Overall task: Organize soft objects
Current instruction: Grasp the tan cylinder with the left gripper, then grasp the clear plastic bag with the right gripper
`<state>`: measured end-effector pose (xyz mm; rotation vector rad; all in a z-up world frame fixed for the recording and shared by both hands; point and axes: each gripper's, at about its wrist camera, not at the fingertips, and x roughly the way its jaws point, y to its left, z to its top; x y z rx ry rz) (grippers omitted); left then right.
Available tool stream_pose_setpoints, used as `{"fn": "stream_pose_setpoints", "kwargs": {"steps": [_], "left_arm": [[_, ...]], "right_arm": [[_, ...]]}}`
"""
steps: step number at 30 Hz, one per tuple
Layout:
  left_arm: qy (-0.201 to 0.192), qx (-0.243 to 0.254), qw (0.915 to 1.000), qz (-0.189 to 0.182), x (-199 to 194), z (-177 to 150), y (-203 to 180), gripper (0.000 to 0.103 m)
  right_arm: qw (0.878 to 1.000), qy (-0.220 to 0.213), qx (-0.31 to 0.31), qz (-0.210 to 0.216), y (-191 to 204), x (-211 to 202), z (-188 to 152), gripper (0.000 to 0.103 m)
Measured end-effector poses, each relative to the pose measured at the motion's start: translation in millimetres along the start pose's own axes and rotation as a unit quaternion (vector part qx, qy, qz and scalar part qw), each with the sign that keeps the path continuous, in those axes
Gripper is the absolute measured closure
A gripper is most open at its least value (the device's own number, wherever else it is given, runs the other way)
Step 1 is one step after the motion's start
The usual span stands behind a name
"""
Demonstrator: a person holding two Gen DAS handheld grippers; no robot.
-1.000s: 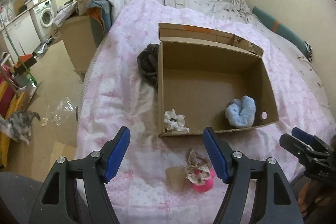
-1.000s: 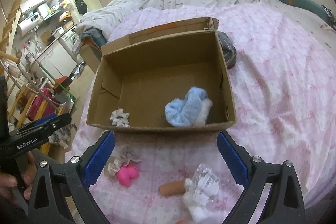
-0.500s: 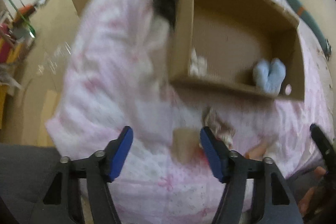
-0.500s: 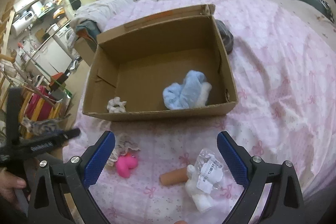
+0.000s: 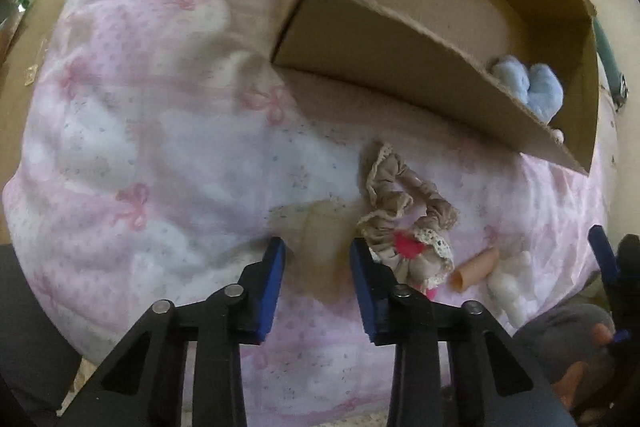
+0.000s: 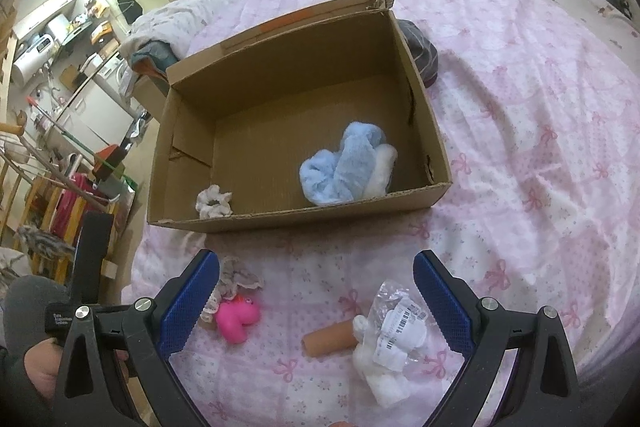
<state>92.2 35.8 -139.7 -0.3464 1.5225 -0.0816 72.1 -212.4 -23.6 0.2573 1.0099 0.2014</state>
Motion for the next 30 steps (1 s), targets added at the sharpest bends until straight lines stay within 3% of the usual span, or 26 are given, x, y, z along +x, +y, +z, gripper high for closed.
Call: {"fn": "stream_pose_setpoints", "kwargs": {"steps": [5, 15, 18, 24, 30], "left_arm": [[-0.013, 0.005, 0.9999, 0.007, -2.0, -2.3, -6.3, 0.094], [-0.09, 0.002, 0.9945, 0.054, -45.0, -10.9, 9.6, 0.095], [-0.111, 0.019, 0.9922, 0.054, -53.8, -12.3, 2.2, 0.095], [-0.133, 0.035, 0.9891, 0.054, -61.2, -12.6, -11.0, 0.095], [-0.136, 0.046, 0.9882, 0.054, -62.3, -14.1, -15.7, 0.095]], "right_arm": [[1.0, -0.001, 0.007, -0.002, -3.7, -0.7, 1.0, 0.0], [0.998, 0.006, 0.06, 0.004, -35.9, -10.0, 0.1, 0.0], [0.996, 0.037, 0.085, -0.006, -49.6, -3.8, -3.9, 0.0], [0.983, 0.14, 0.111, -0.034, -67.6, 29.3, -23.5, 0.0], [0.985, 0.141, 0.094, -0.027, -58.6, 32.4, -25.4, 0.0]]}}
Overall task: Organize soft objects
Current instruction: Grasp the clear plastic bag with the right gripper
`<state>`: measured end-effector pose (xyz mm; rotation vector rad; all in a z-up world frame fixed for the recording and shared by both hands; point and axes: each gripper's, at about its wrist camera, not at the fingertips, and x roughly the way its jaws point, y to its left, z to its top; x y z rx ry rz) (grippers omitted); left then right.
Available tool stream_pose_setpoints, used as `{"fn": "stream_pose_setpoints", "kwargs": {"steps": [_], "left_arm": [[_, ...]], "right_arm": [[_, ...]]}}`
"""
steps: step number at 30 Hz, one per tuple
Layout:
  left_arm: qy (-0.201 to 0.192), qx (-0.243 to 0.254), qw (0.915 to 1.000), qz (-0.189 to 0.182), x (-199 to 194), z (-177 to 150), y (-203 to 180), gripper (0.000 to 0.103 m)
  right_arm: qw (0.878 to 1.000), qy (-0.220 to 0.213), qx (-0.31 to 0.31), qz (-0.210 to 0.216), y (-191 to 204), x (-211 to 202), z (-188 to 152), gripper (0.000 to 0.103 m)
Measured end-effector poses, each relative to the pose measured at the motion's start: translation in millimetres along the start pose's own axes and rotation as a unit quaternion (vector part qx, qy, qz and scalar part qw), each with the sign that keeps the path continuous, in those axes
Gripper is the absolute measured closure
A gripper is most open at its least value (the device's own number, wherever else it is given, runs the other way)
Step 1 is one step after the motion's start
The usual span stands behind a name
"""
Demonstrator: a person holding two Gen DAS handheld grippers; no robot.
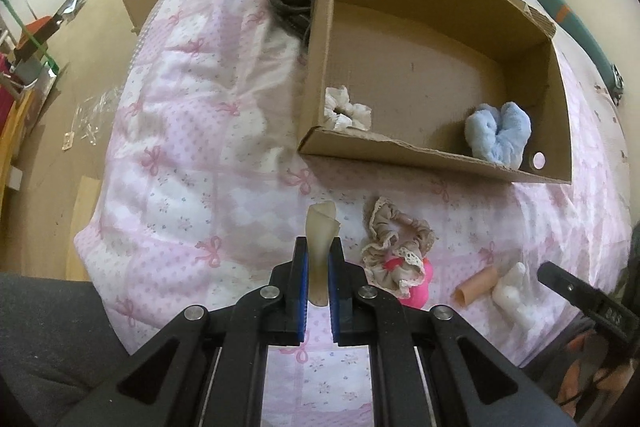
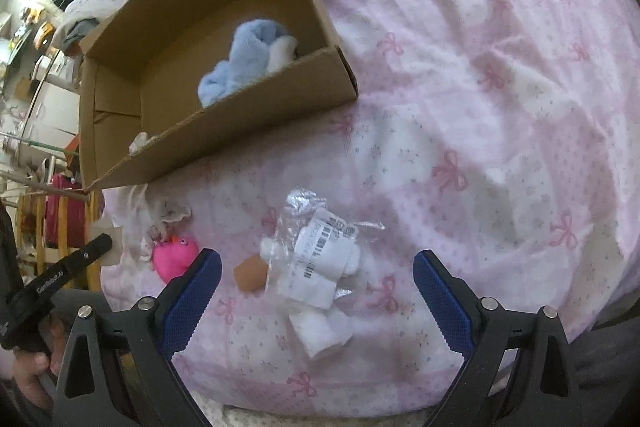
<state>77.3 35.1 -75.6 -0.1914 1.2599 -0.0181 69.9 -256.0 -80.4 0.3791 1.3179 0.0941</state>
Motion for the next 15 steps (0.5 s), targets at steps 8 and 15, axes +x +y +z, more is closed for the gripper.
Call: {"fn": "stream_pose_setpoints", "kwargs": {"steps": [8, 15], "left_arm": [[0.002, -0.011, 0.9999, -0.003, 1.7, 0.6, 3.6, 0.095], [0.001, -0.001, 1.0, 0.001, 3.0, -0.1, 0.6, 0.095]], "right_arm": [[0.993, 0.06, 0.084, 0.058, -20.9, 36.2, 4.6, 0.059], [0.993, -0.003, 0.067, 0.095, -10.7, 6.3, 4.8, 0.065]]}}
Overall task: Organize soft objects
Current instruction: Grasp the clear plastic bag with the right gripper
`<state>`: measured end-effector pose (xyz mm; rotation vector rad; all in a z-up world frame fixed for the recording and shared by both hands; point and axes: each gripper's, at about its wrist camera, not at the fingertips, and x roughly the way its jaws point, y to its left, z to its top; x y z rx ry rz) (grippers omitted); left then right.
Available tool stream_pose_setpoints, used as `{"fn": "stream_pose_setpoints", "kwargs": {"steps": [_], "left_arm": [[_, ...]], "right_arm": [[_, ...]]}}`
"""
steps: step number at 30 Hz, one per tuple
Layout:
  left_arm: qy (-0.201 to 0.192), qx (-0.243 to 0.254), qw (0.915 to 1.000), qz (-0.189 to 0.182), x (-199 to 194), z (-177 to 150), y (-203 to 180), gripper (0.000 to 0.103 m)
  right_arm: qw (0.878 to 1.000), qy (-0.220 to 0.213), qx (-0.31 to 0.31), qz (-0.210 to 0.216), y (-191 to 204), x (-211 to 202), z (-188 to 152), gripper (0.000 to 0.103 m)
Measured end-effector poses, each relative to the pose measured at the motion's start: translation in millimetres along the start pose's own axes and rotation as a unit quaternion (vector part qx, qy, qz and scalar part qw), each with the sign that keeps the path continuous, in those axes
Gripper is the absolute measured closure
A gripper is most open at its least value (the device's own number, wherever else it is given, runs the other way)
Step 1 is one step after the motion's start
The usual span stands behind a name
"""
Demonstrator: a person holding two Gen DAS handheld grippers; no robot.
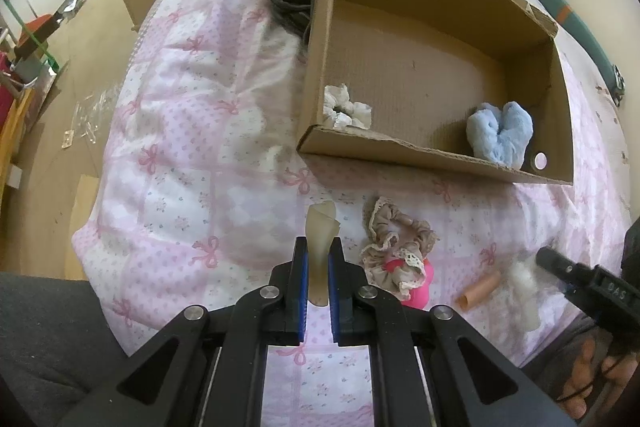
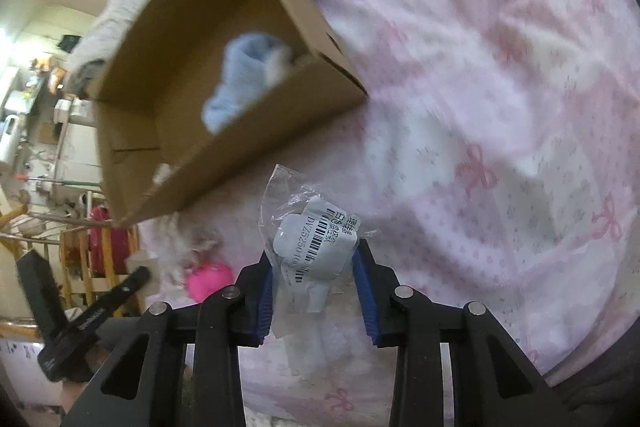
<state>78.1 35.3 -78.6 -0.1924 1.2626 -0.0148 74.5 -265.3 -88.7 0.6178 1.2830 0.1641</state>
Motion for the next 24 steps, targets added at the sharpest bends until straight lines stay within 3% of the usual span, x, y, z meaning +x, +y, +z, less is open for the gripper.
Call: {"fn": "stream_pose_setpoints", "kwargs": {"steps": [5, 7, 11, 20, 22, 23, 24], "left_arm": [[-0.002, 0.001, 1.0, 0.004, -0.3, -0.6, -0.6, 0.095], [-0.002, -0.001, 1.0, 0.005, 0.1, -0.5, 0.3, 0.095], [0.0, -0.003, 1.0, 0.006, 0.4, -0.6, 1.2, 0.095], [-0.003, 0.009, 0.9999, 0.007, 0.8, -2.4, -4.1, 0.095], [-0.002, 0.007, 0.9999, 0.009, 1.4, -2.6, -3.3, 0.095], [-0.002, 0.005, 0.9999, 0.01, 1.5, -2.7, -2.5, 0.095], [-0.002, 0.004, 0.9999, 0.01, 1.6, -2.5, -1.6, 0.095]], "right_arm": [[0.997, 0.05, -0.008, -0.059, 0.6, 27.4, -4.7, 0.063], [0.997, 0.058, -0.002, -0.054, -0.9, 32.7, -4.5, 0.059], [0.998, 0.048, 0.026, -0.035, -5.8, 30.1, -1.2, 0.041], [0.996, 0.019, 0.092, -0.009, -26.6, 20.8, 6.9, 0.04], [0.995, 0.013, 0.097, -0.007, -27.8, 20.1, 7.8, 0.053], [0.995, 0.013, 0.095, -0.006, -28.0, 19.3, 8.7, 0.068], [0.996, 0.011, 0.09, -0.013, -26.8, 18.4, 9.1, 0.077]]}}
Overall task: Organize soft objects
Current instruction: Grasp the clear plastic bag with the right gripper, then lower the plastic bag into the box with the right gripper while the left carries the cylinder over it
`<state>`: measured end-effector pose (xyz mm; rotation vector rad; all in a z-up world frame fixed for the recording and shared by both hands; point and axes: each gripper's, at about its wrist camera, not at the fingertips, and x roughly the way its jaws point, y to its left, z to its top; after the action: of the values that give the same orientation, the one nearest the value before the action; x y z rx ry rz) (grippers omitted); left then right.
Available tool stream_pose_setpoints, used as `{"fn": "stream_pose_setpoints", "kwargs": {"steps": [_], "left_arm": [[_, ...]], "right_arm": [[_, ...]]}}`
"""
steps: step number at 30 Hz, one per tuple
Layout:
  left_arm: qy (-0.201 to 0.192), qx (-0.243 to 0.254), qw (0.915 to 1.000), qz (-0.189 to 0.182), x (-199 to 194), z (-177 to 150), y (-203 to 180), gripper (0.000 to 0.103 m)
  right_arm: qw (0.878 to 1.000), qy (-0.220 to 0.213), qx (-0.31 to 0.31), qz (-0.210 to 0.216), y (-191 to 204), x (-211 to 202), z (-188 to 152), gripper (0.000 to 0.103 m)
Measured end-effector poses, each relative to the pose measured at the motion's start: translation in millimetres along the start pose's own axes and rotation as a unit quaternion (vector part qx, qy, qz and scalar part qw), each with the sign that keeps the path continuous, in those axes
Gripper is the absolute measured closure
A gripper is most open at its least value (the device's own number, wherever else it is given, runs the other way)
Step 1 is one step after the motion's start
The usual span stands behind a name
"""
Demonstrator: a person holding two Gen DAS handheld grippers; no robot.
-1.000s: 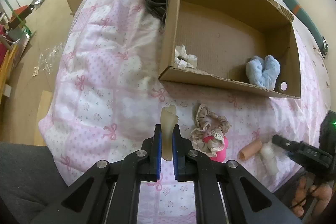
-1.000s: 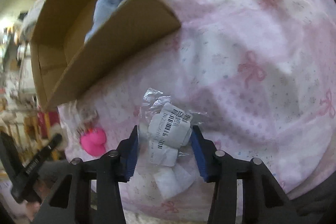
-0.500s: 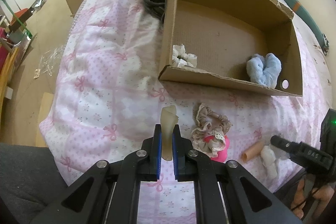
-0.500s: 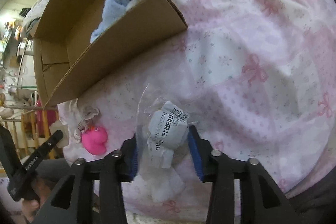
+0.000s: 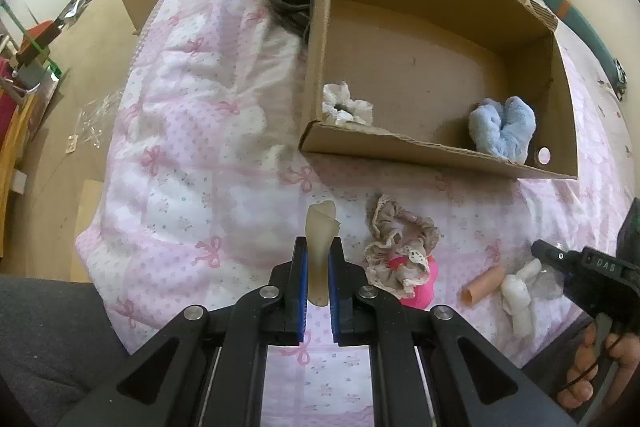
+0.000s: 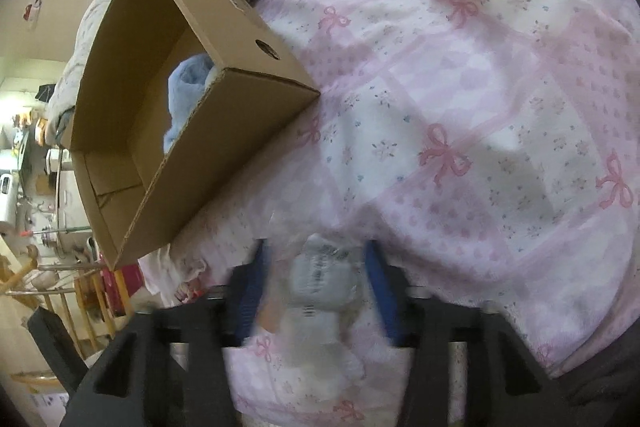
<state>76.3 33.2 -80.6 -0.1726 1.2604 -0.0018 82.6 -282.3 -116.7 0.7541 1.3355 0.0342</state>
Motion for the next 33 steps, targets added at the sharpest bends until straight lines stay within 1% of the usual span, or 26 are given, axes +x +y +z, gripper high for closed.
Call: {"fn": "stream_pose_setpoints", "kwargs": {"steps": [1, 2, 4, 7, 9, 11, 14, 16, 18, 20, 22, 24, 26, 28, 30, 33], "left_arm": [[0.0, -0.001, 1.0, 0.001, -0.2, 0.1, 0.8, 0.095], [-0.001, -0.002, 1.0, 0.002, -0.2, 0.2, 1.1, 0.095], [-0.001, -0.002, 1.0, 0.004, -0.4, 0.0, 1.9, 0.095], [-0.001, 0.0, 1.0, 0.007, 0.3, -0.2, 1.1, 0.095], [-0.002, 0.001, 1.0, 0.008, 0.4, -0.6, 0.5, 0.095], [-0.004, 0.002, 0.9999, 0.009, -0.2, -0.5, 0.1, 0.095], [-0.011, 0.002, 0.9999, 0.011, -3.0, -0.9, 0.2, 0.095], [-0.018, 0.001, 0.9998, 0.012, -5.8, -0.6, 1.0, 0.095], [-0.025, -0.002, 0.9996, 0.013, -9.1, 0.1, 2.3, 0.095], [-0.038, -0.009, 0.9992, 0.009, -14.6, 1.2, 4.5, 0.095], [-0.054, -0.014, 0.9984, 0.001, -21.8, 2.8, 6.0, 0.095], [-0.078, -0.013, 0.9969, -0.002, -32.0, 4.1, 5.3, 0.095], [-0.092, -0.006, 0.9958, -0.001, -38.1, 4.6, 3.2, 0.095], [-0.095, -0.008, 0.9954, -0.01, -41.2, 6.8, 3.0, 0.095], [-0.105, -0.009, 0.9942, -0.019, -48.4, 9.6, 2.1, 0.095], [-0.126, -0.006, 0.991, -0.044, -64.3, 16.7, -1.4, 0.095]], "right_arm": [[1.0, -0.006, -0.007, -0.005, 2.4, -1.4, -0.6, 0.084], [1.0, -0.012, -0.015, -0.006, 2.6, -6.1, -0.6, 0.087], [0.999, -0.036, -0.036, -0.006, 12.8, -14.1, -1.4, 0.088], [0.996, -0.064, -0.068, 0.017, 26.5, -27.2, -4.2, 0.088], [0.993, -0.07, -0.087, 0.026, 33.5, -31.2, -6.4, 0.088], [0.991, -0.075, -0.1, 0.051, 39.5, -34.7, -9.3, 0.088], [0.982, -0.098, -0.129, 0.093, 54.1, -47.2, -11.2, 0.088], [0.977, -0.106, -0.15, 0.11, 64.6, -50.3, -15.7, 0.088], [0.974, -0.106, -0.162, 0.116, 70.1, -51.3, -18.5, 0.088], [0.971, -0.112, -0.168, 0.13, 73.8, -54.9, -19.8, 0.088], [0.966, -0.127, -0.171, 0.149, 73.9, -64.0, -21.1, 0.088], [0.96, -0.136, -0.17, 0.178, 74.5, -71.8, -19.8, 0.088], [0.96, -0.136, -0.168, 0.178, 77.6, -72.3, -19.4, 0.088], [0.961, -0.133, -0.164, 0.177, 76.2, -70.3, -18.4, 0.088], [0.96, -0.135, -0.165, 0.181, 77.2, -72.9, -18.4, 0.088], [0.958, -0.138, -0.173, 0.184, 81.4, -81.0, -18.0, 0.088]]}}
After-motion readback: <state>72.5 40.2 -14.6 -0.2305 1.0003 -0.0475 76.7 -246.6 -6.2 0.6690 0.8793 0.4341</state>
